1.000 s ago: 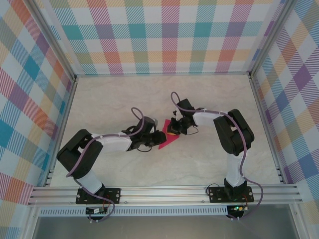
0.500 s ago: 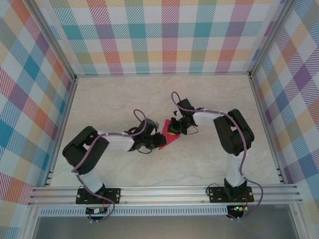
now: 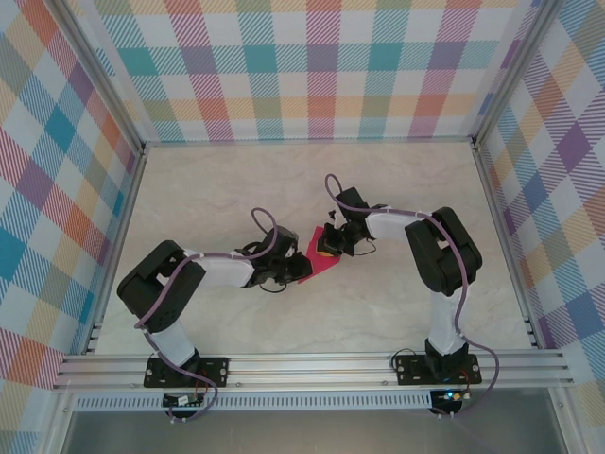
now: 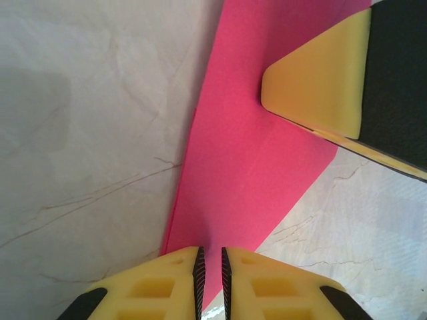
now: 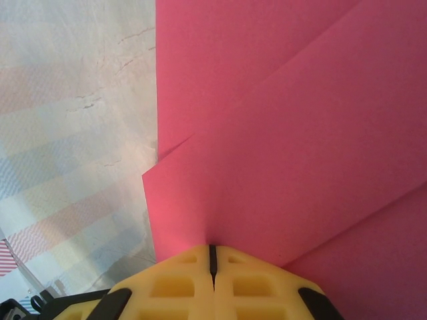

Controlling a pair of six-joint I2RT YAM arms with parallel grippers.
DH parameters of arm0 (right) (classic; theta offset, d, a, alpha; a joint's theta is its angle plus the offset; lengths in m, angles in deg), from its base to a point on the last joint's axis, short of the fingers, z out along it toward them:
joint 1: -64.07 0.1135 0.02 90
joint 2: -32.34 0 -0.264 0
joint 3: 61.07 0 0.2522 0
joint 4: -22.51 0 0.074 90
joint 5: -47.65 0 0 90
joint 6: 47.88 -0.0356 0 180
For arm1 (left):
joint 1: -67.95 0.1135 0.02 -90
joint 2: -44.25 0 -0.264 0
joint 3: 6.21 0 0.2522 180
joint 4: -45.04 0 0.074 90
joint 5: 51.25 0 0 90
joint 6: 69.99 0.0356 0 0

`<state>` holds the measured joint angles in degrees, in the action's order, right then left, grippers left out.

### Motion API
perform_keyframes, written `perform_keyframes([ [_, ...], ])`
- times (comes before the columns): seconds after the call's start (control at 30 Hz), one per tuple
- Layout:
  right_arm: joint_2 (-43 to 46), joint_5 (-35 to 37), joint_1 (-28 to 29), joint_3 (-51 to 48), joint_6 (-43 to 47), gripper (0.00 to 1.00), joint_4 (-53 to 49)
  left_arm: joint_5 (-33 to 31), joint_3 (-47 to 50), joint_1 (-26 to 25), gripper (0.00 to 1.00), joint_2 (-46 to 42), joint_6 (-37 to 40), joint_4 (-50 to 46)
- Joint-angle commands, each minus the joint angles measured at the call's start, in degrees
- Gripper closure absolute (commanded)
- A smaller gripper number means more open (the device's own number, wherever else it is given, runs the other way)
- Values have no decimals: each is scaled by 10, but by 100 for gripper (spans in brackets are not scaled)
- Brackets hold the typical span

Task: Fold a paper plane with a square sheet of paper (pick it up from the middle)
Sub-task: Fourth fold the wing at the center of the table.

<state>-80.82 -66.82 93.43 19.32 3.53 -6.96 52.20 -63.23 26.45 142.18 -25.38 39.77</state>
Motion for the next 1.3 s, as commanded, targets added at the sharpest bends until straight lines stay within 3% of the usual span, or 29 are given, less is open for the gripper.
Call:
perform_keyframes([
  [0.0, -35, 68, -2, -5, -5, 95, -44, -10, 13, -2, 82, -25, 6, -58],
  [0.17, -36, 67, -2, -5, -5, 95, -44, 34, 10, -10, 77, -52, -3, -26],
  [0.53, -43, 66, -2, -5, -5, 95, -43, 23, 0, -14, 76, -17, 0, -54],
  [0.83, -43, 68, -2, -5, -5, 95, -45, -31, -5, -13, 77, -17, 3, -100],
  [1.27, -47, 70, -2, -4, -5, 95, -47, -25, 50, -3, 85, -57, -23, -88],
])
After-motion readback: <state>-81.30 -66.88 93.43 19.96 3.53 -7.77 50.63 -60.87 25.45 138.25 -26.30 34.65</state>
